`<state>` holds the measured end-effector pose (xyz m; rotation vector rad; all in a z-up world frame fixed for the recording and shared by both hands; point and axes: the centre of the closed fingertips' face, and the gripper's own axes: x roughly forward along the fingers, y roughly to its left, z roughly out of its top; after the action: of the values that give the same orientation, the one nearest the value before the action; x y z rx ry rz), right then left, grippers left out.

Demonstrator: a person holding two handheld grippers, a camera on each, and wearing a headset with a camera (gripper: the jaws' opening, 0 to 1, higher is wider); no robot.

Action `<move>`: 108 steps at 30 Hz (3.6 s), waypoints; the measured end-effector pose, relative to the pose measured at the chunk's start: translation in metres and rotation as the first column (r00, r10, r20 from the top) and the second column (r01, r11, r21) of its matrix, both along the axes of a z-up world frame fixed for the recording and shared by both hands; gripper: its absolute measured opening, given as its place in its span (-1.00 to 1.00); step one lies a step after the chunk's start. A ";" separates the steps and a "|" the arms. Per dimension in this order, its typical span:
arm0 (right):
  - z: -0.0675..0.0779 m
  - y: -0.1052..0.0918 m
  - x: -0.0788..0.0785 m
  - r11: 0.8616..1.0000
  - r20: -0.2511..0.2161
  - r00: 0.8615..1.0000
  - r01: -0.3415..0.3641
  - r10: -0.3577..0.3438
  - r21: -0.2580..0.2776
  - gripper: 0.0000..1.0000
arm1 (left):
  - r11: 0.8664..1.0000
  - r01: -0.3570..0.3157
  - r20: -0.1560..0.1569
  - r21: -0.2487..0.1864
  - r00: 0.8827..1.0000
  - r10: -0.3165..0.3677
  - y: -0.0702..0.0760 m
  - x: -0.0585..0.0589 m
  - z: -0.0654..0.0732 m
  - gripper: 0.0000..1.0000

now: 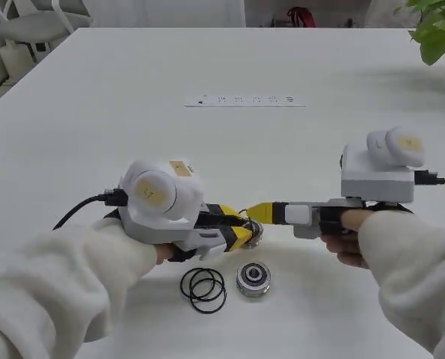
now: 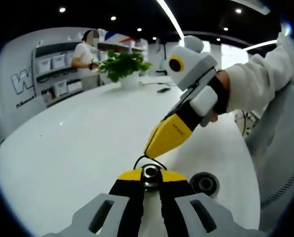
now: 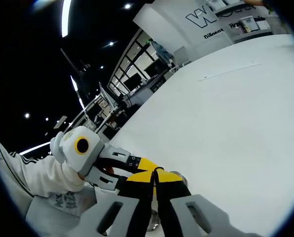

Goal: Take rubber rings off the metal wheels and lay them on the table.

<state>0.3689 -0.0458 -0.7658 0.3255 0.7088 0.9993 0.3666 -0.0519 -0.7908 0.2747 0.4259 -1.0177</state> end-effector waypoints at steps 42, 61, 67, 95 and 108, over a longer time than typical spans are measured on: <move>-0.002 -0.007 0.002 0.998 -0.069 0.997 0.049 -0.047 0.032 -1.00 | 0.999 0.036 0.011 -0.036 0.999 -0.035 0.004 -0.010 0.034 -0.09; 0.030 -0.010 0.010 0.977 -0.092 0.990 0.125 -0.110 0.174 -1.00 | 0.996 0.022 0.070 -0.090 0.997 -0.015 0.011 -0.012 0.087 0.48; 0.036 -0.006 0.007 0.979 -0.083 0.992 0.104 -0.091 0.178 -1.00 | 0.994 0.009 0.090 -0.110 0.996 0.001 0.025 -0.015 0.104 0.62; 0.063 0.016 -0.020 0.993 0.050 0.998 -0.046 0.041 0.106 -1.00 | 0.996 -0.031 0.091 -0.086 0.995 0.039 0.098 -0.068 0.115 0.74; 0.048 0.040 -0.050 0.981 0.037 0.980 -0.195 0.195 -0.005 -1.00 | 0.993 -0.065 0.094 -0.100 0.993 0.075 0.126 -0.082 0.114 0.78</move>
<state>0.3188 -0.0057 -0.7182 0.2387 0.7171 1.1875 0.2846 0.0742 -0.6768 0.2206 0.2949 -0.9489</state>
